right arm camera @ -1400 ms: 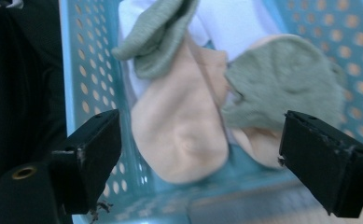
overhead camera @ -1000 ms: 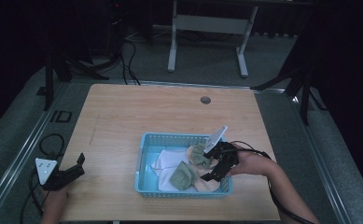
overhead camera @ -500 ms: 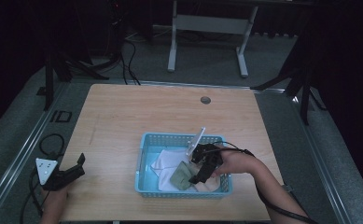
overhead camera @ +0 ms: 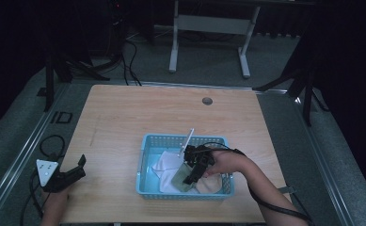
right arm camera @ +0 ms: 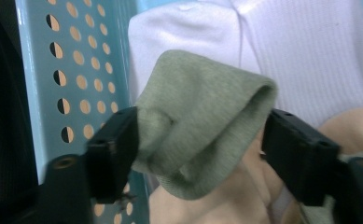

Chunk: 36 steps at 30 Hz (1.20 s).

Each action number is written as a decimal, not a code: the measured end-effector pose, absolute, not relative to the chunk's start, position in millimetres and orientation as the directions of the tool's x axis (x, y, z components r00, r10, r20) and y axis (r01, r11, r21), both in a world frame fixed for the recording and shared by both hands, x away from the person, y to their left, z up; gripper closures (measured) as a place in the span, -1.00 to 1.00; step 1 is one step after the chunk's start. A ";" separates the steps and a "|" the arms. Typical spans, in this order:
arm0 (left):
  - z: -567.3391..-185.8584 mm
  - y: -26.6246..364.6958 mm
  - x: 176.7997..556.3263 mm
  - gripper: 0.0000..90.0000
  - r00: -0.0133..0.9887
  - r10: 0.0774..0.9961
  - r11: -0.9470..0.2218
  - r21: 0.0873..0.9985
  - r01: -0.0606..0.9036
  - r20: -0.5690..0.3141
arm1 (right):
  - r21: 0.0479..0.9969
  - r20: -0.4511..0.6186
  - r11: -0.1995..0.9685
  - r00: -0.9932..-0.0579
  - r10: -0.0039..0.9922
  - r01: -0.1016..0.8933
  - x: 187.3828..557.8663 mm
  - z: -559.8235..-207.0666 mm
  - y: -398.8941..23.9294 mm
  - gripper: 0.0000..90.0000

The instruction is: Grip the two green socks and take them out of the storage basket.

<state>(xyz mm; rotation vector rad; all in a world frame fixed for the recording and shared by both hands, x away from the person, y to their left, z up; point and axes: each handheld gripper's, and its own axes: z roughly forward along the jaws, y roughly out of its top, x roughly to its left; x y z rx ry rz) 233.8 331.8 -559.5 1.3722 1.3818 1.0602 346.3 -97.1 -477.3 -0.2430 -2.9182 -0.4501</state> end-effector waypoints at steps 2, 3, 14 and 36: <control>-559.5 331.7 233.8 -0.99 0.009 1.000 0.018 0.971 0.237 -0.021 | 0.275 0.197 0.945 -0.972 0.124 0.177 344.9 -478.3 -95.7 -0.06; -559.5 331.7 233.9 -0.99 0.011 1.000 0.019 0.971 0.238 -0.022 | 0.276 0.190 0.947 -0.975 0.114 0.165 344.1 -478.0 -95.4 0.04; -559.6 331.6 234.3 -0.99 0.009 1.000 0.018 0.971 0.238 -0.021 | 0.254 0.109 0.962 -0.991 0.073 0.098 338.4 -460.9 -95.9 0.82; -560.1 331.5 235.1 -0.99 0.007 1.000 0.011 0.968 0.249 -0.013 | 0.303 -0.001 0.951 -0.998 0.060 0.057 337.7 -388.3 -98.8 0.80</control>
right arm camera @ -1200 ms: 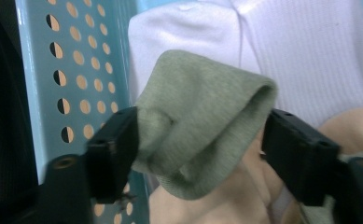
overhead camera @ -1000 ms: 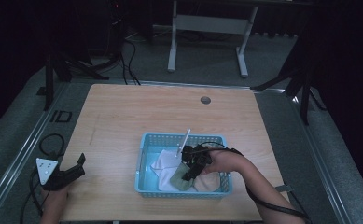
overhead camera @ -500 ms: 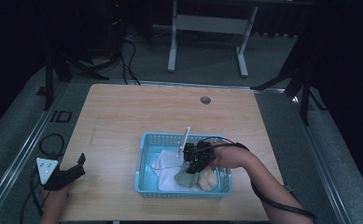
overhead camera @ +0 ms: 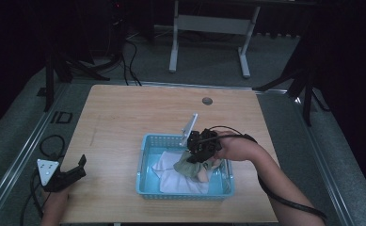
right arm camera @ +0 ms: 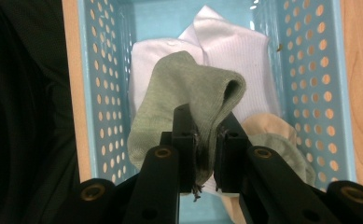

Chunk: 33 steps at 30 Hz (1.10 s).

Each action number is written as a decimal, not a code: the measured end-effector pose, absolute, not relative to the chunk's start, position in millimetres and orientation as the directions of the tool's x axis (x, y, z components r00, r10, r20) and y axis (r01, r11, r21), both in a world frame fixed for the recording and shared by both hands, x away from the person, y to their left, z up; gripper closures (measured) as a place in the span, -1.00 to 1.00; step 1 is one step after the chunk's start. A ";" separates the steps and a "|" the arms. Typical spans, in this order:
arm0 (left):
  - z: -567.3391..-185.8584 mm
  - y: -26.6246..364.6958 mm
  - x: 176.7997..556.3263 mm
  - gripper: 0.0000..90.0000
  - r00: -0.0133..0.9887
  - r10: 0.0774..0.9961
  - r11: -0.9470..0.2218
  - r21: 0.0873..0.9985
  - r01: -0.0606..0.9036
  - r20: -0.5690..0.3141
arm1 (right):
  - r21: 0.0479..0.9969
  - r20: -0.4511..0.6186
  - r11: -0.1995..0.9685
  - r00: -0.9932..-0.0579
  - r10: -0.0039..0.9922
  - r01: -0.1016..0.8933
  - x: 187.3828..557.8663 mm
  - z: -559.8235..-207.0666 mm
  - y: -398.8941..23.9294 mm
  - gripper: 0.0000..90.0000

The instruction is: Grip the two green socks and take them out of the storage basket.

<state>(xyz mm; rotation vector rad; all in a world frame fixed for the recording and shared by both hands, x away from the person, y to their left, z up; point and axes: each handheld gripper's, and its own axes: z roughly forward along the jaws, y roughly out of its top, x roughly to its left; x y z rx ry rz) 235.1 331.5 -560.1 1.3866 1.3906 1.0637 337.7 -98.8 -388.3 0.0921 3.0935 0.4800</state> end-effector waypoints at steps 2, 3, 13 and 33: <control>-560.3 331.4 235.4 -0.99 0.008 1.000 0.009 0.968 0.251 -0.011 | 0.322 0.016 0.944 -0.997 0.070 0.071 338.3 -388.5 -98.9 0.76; -560.5 331.1 235.7 -0.99 0.005 1.000 0.008 0.968 0.252 -0.010 | 0.322 0.016 0.944 -0.997 0.070 0.071 338.3 -388.5 -98.9 0.76; -561.2 330.3 236.7 -0.99 0.003 1.000 0.000 0.965 0.262 -0.001 | 0.370 -0.011 0.927 -0.997 0.072 0.063 338.3 -371.9 -100.4 0.87; -561.2 330.6 236.7 -0.99 0.006 1.000 0.001 0.965 0.264 -0.002 | 0.365 -0.066 0.924 -0.987 0.146 0.112 342.2 -343.2 -149.2 0.89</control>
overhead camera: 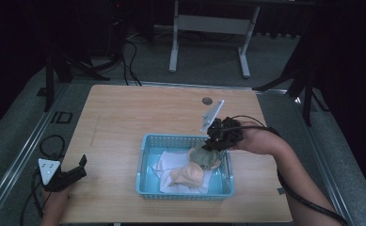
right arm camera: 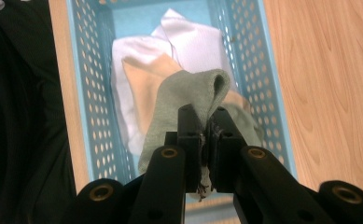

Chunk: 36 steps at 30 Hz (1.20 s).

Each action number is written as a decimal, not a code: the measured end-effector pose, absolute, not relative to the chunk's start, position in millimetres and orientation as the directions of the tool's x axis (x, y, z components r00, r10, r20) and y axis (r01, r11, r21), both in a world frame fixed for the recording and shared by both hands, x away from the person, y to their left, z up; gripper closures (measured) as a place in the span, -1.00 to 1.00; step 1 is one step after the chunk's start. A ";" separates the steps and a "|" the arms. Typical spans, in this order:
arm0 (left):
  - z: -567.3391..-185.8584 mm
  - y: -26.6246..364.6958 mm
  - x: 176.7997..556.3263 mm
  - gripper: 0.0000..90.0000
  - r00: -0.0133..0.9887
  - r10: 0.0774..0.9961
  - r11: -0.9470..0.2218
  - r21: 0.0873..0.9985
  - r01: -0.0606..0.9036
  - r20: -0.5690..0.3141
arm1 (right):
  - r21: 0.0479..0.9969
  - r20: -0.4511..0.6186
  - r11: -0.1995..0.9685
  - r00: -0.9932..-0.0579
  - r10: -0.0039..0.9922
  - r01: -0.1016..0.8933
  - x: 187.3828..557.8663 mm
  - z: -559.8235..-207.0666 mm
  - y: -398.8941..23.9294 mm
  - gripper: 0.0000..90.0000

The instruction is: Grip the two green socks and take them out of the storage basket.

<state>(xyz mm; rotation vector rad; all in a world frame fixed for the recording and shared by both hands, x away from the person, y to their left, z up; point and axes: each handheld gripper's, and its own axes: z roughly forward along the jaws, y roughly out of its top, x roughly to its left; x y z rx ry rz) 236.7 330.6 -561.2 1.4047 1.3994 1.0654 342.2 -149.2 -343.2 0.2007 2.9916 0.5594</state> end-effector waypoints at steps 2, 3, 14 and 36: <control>-561.2 330.5 236.8 -0.99 0.007 1.000 0.001 0.965 0.264 -0.002 | 0.366 -0.066 0.922 -0.984 0.163 0.128 342.7 -342.9 -157.9 0.89; -561.3 330.3 236.9 -0.99 0.005 1.000 0.001 0.964 0.264 -0.002 | 0.367 -0.066 0.921 -0.983 0.169 0.134 343.0 -342.9 -161.3 0.89; -561.3 329.7 236.8 -0.99 0.004 1.000 -0.002 0.964 0.266 0.001 | 0.371 -0.071 0.902 -0.961 0.266 0.222 341.0 -339.6 -214.8 0.89; -561.1 329.2 237.2 -0.99 0.001 1.000 -0.005 0.962 0.273 0.005 | 0.333 0.008 0.845 -0.898 0.441 0.418 338.3 -402.9 -305.8 0.89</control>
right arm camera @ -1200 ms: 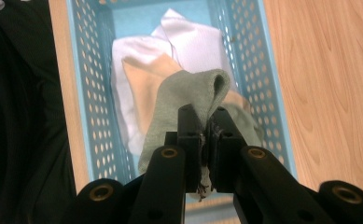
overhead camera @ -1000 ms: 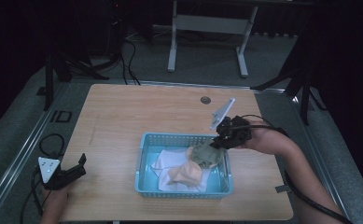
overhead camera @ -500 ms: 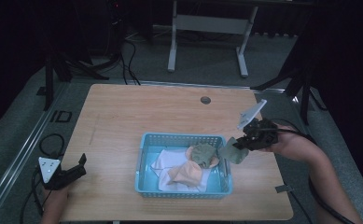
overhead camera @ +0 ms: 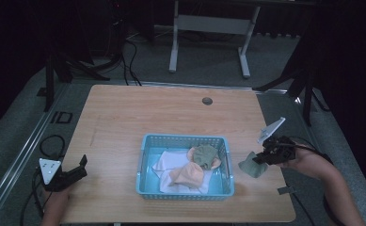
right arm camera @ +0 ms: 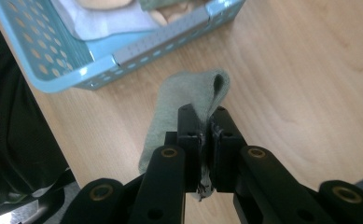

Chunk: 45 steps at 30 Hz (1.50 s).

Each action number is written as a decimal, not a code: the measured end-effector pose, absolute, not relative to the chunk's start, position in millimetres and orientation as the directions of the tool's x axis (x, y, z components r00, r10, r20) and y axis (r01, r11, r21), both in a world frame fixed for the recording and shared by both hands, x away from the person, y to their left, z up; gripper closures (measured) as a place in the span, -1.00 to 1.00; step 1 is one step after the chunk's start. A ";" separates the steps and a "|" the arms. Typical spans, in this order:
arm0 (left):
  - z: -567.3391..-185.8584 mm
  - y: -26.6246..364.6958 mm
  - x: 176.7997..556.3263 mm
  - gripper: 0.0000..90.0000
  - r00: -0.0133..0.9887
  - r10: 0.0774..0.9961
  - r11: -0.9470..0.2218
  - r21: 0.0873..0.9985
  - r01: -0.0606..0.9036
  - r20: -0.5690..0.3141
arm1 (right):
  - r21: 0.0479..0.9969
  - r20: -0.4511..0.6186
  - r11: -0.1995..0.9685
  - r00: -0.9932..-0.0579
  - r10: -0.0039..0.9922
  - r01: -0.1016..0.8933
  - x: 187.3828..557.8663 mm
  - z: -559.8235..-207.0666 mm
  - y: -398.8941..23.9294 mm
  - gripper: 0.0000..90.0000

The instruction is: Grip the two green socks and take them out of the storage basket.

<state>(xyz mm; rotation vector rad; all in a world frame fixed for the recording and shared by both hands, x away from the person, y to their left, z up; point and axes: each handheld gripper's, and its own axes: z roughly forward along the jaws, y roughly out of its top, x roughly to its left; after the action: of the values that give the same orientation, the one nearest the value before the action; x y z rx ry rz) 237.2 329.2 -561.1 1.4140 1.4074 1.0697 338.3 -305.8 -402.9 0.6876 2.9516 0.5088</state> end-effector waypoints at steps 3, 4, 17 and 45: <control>-561.1 329.1 237.2 -0.99 0.001 1.000 -0.006 0.962 0.272 0.006 | 0.337 0.042 0.837 -0.895 0.445 0.432 337.3 -418.4 -308.7 0.89; -561.1 329.1 237.2 -0.99 0.001 1.000 -0.006 0.962 0.273 0.006 | 0.336 0.047 0.837 -0.895 0.443 0.432 337.2 -422.4 -309.2 0.88; -561.1 329.5 237.4 -0.99 0.004 1.000 -0.002 0.962 0.274 0.001 | 0.273 0.165 0.839 -0.882 0.442 0.471 344.0 -483.4 -304.4 0.88; -561.0 329.9 237.7 -0.99 0.012 1.000 -0.002 0.960 0.278 -0.001 | 0.274 0.060 0.846 -0.886 0.459 0.457 366.7 -447.9 -302.6 0.18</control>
<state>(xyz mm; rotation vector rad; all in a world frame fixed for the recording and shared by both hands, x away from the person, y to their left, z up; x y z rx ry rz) 237.7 329.9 -561.0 1.4198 1.4045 1.0541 366.7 -302.6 -447.9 0.7474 3.0109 0.4433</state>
